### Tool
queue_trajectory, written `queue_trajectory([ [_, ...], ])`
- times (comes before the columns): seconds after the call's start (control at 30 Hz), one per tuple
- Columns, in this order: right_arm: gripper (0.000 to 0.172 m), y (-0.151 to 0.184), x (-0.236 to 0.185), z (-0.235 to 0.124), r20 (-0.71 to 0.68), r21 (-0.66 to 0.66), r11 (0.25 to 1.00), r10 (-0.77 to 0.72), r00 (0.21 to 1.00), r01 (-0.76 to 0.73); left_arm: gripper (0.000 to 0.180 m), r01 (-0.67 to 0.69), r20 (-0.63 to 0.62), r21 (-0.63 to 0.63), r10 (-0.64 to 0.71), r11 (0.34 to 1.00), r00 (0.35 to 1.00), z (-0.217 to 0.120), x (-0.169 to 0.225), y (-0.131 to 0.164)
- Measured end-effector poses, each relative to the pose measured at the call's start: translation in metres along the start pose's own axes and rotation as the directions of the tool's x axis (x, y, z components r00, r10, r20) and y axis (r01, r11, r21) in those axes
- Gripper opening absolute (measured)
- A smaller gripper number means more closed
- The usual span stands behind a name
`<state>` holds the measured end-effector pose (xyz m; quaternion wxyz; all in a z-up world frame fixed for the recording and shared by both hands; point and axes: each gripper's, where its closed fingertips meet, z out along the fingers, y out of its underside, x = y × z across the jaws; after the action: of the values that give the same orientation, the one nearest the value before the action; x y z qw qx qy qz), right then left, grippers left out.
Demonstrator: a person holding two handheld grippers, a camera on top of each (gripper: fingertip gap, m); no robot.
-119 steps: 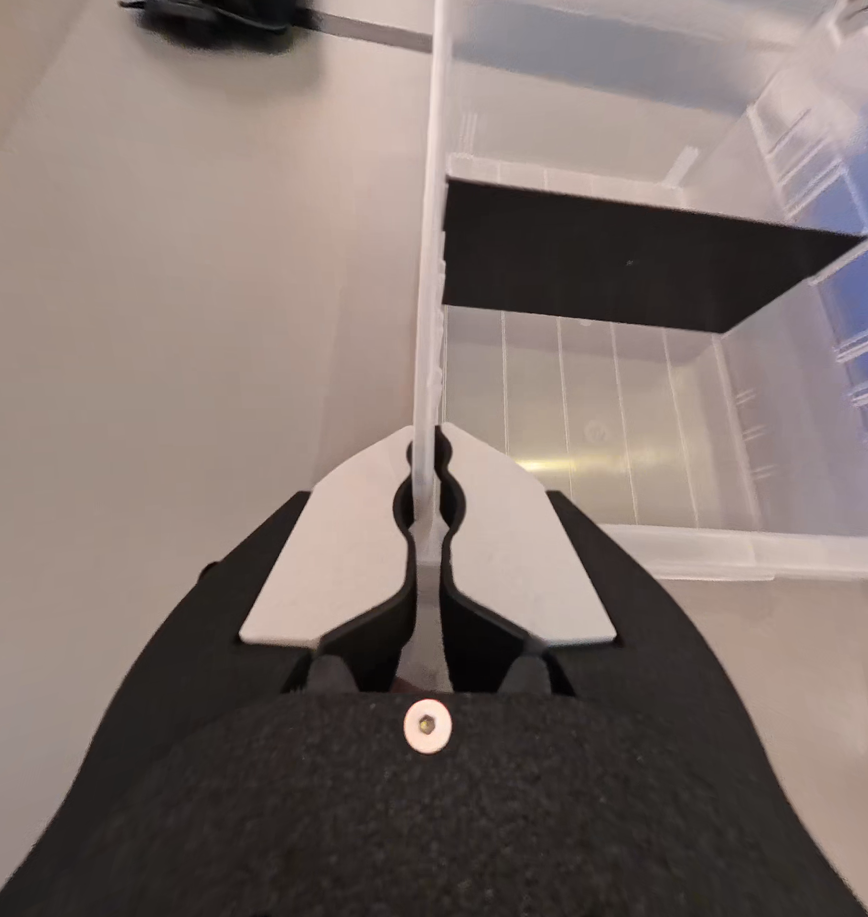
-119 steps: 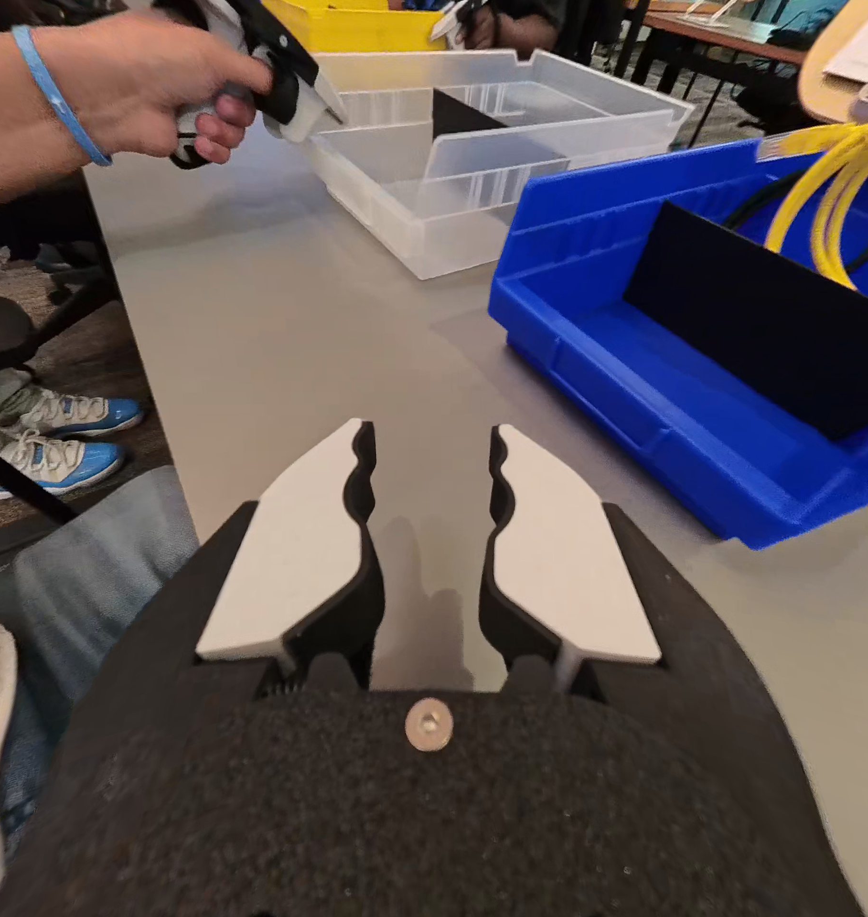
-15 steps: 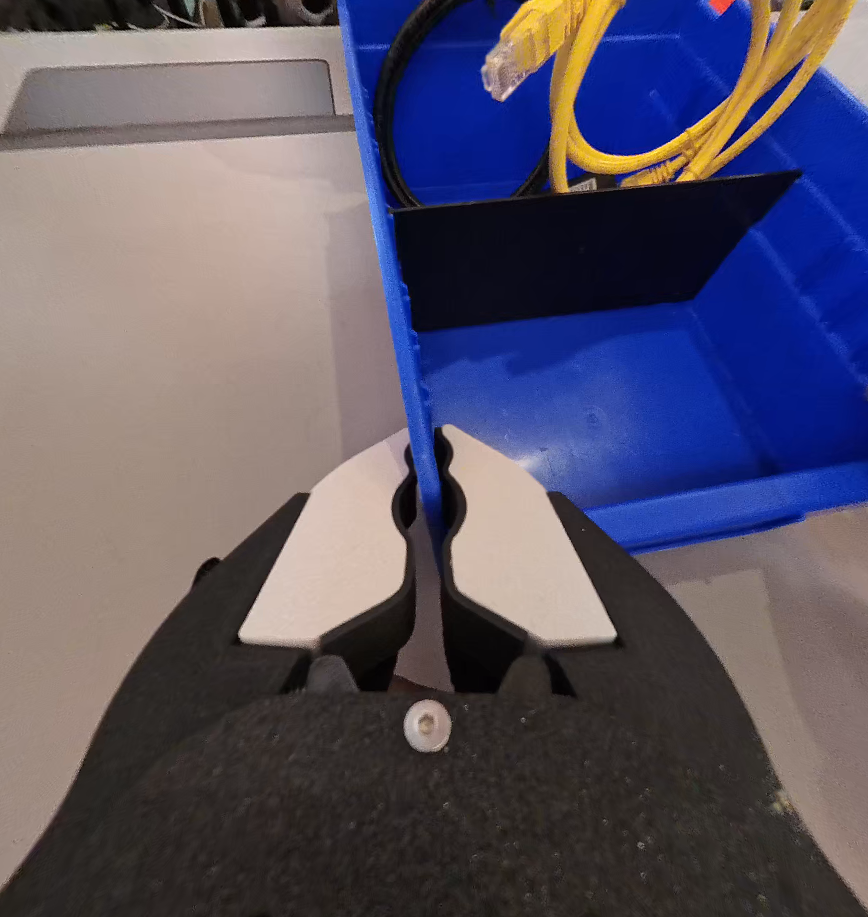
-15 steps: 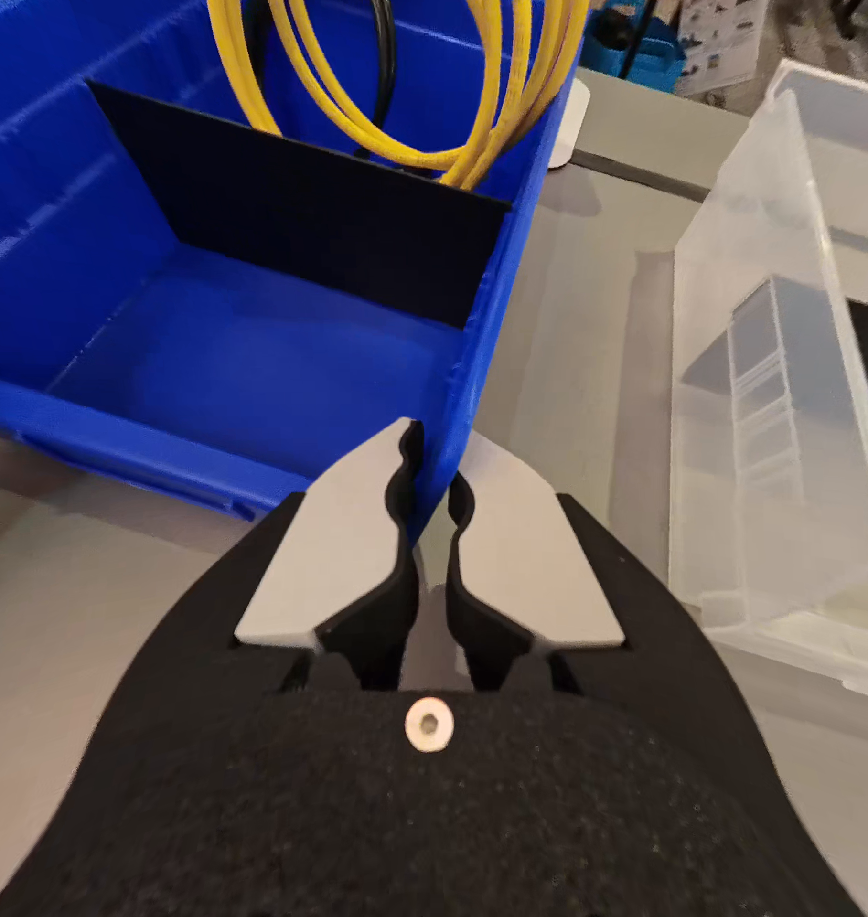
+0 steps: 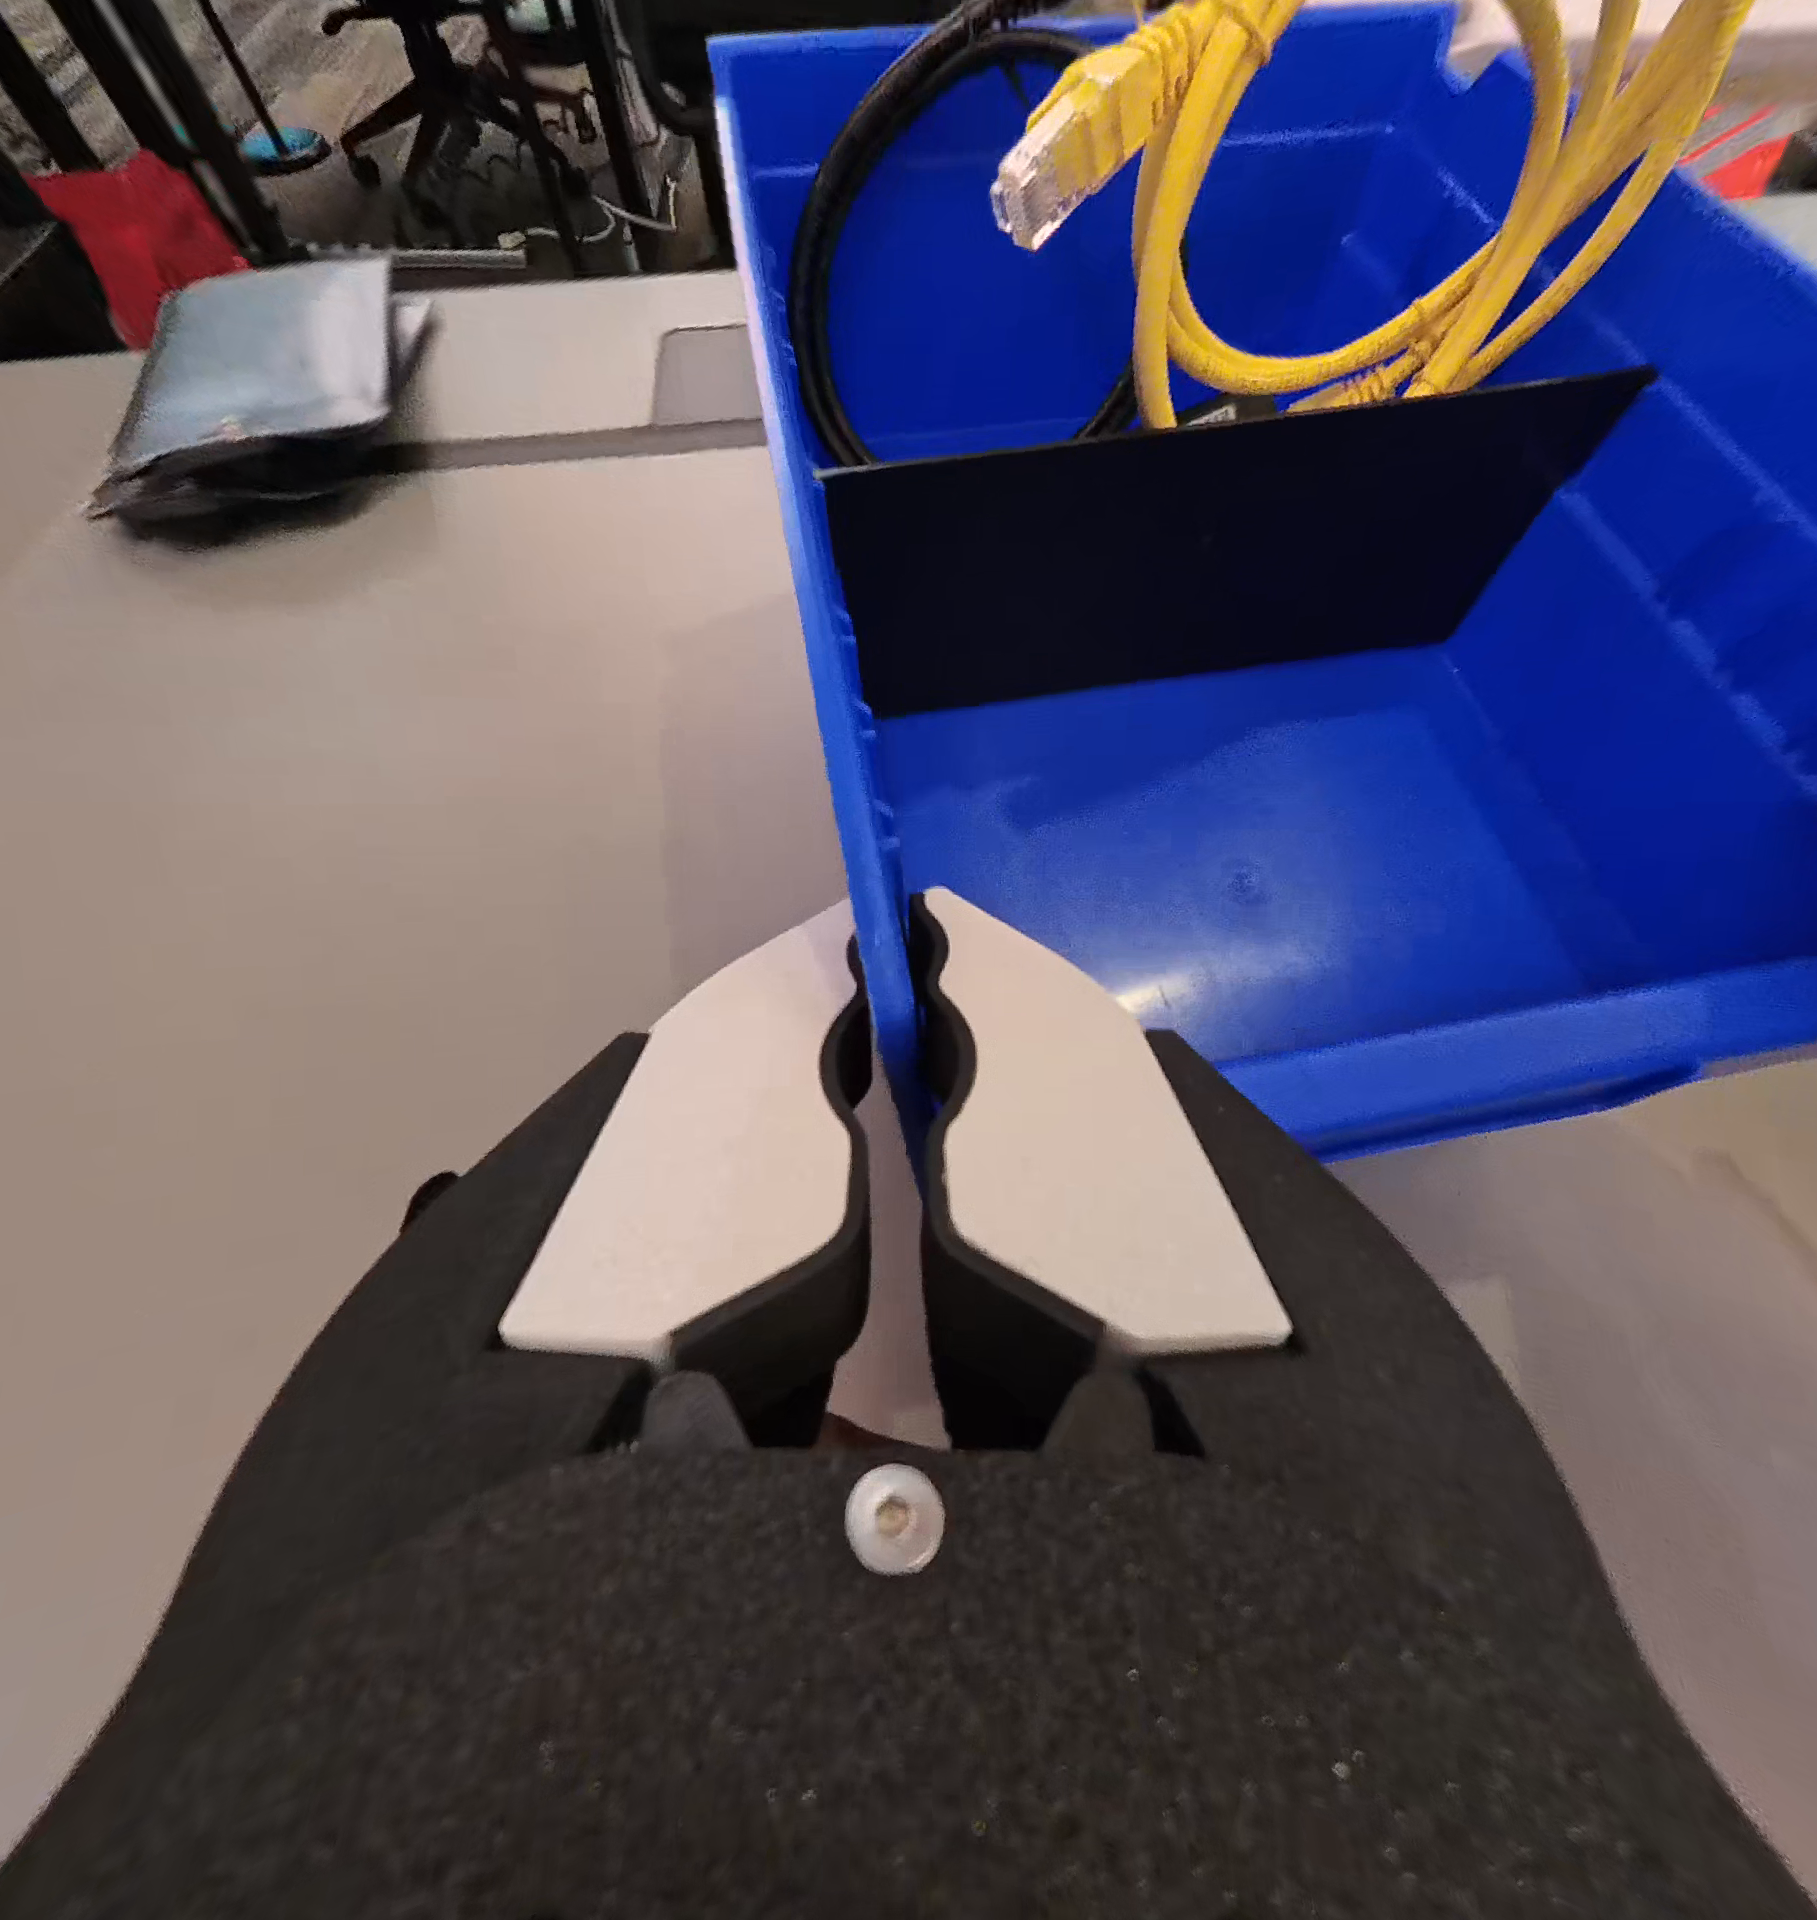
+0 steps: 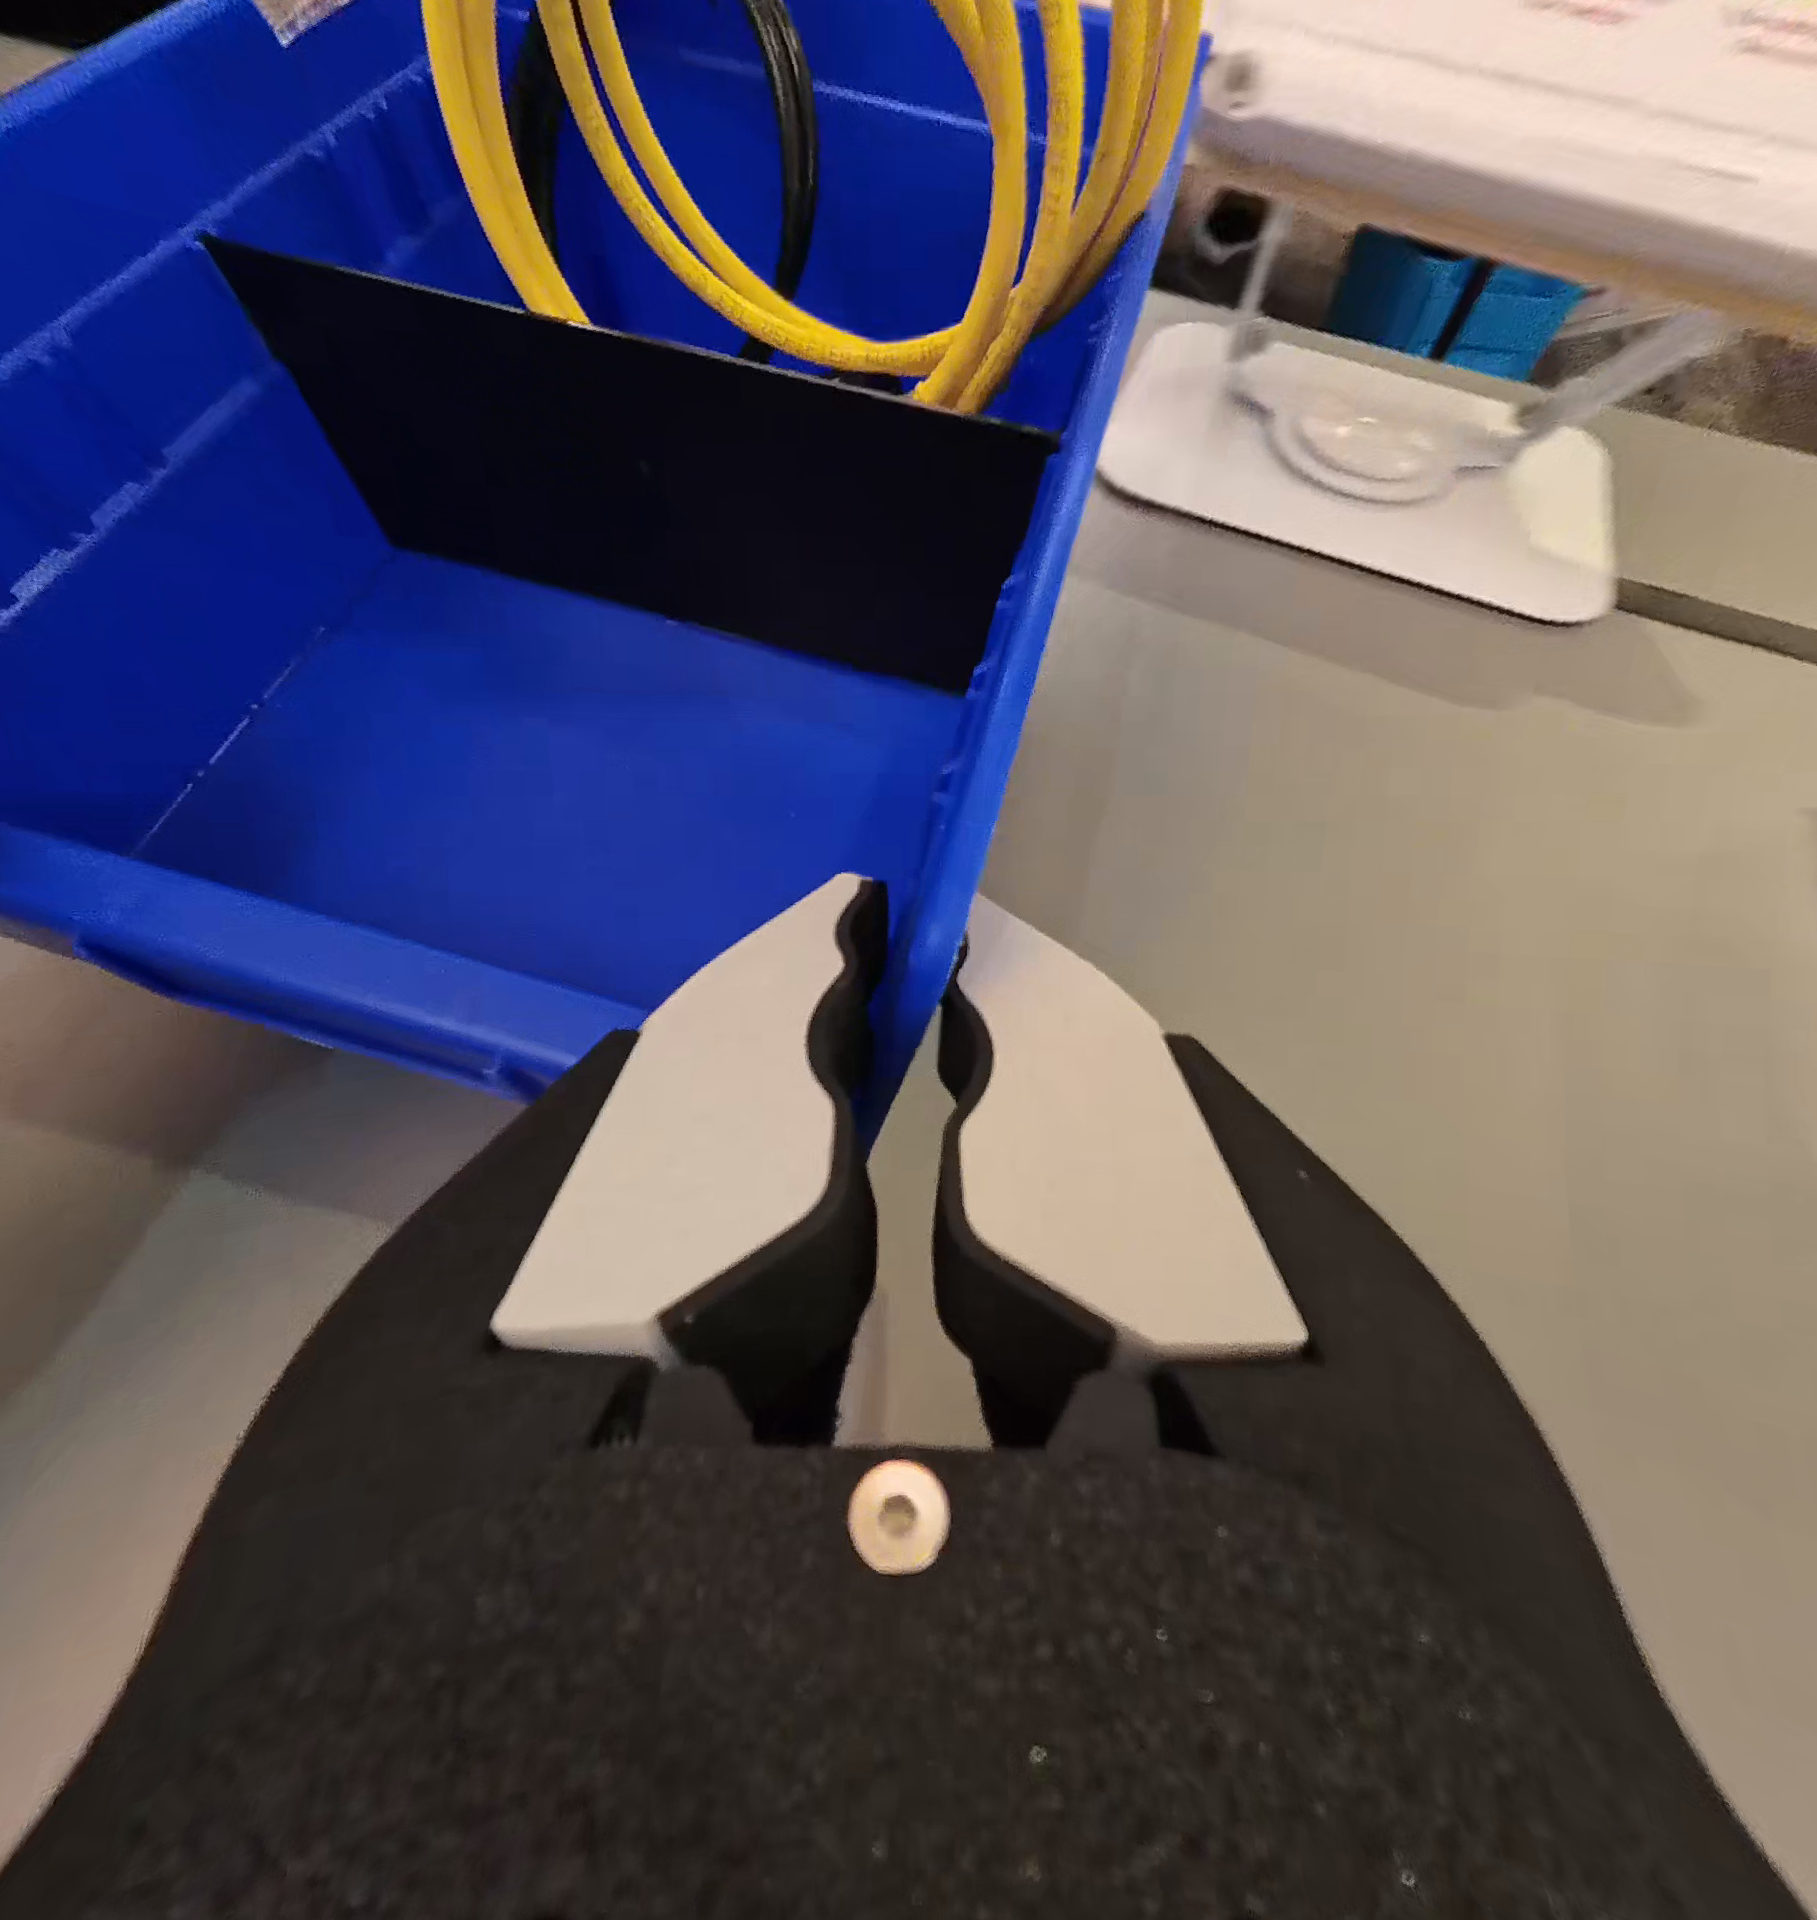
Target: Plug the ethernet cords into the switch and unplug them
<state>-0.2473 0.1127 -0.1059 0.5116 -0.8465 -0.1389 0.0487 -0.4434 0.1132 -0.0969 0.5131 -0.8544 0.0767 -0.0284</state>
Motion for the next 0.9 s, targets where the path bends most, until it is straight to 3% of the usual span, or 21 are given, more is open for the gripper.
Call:
queue_trajectory([
  [0.17, 0.008, 0.007, -0.057, 0.023, 0.030, -0.050, 0.999, -0.011, 0.999, 0.012, 0.003, 0.031, 0.014, -0.065, -0.030, 0.997, 0.999, 0.003, -0.052, 0.028],
  [0.33, 0.014, 0.017, -0.081, 0.028, 0.084, -0.028, 0.996, -0.077, 0.994, 0.079, 0.003, 0.083, -0.003, -0.047, -0.083, 0.995, 0.997, 0.008, -0.070, 0.039],
  [0.43, 0.017, 0.018, -0.084, 0.024, 0.163, -0.022, 0.995, -0.090, 0.983, 0.095, 0.023, 0.066, -0.028, -0.052, -0.067, 0.996, 0.997, 0.006, -0.065, 0.041],
  [0.53, 0.016, 0.008, -0.081, 0.001, 0.283, 0.057, 0.993, -0.111, 0.953, 0.099, 0.044, 0.013, 0.041, -0.036, -0.012, 0.999, 0.999, -0.007, -0.071, 0.032],
  [0.63, 0.018, -0.012, -0.055, -0.043, 0.360, 0.217, 0.973, -0.156, 0.920, 0.080, 0.056, -0.051, 0.112, 0.033, 0.047, 0.998, 0.993, -0.037, -0.078, -0.002],
  [0.73, 0.020, -0.021, 0.002, -0.084, 0.357, 0.328, 0.940, -0.216, 0.909, 0.094, 0.056, -0.070, 0.121, 0.108, 0.057, 0.992, 0.991, -0.071, -0.068, -0.034],
  [0.83, 0.022, -0.007, 0.082, -0.108, 0.281, 0.343, 0.932, -0.222, 0.934, 0.118, 0.055, 0.055, -0.053, 0.120, -0.049, 0.991, 0.997, -0.081, -0.025, -0.038],
  [0.9, 0.025, 0.011, 0.144, -0.118, 0.182, 0.321, 0.938, -0.196, 0.964, 0.130, 0.054, 0.212, -0.242, 0.077, -0.188, 0.974, 0.952, -0.080, 0.017, -0.022],
])
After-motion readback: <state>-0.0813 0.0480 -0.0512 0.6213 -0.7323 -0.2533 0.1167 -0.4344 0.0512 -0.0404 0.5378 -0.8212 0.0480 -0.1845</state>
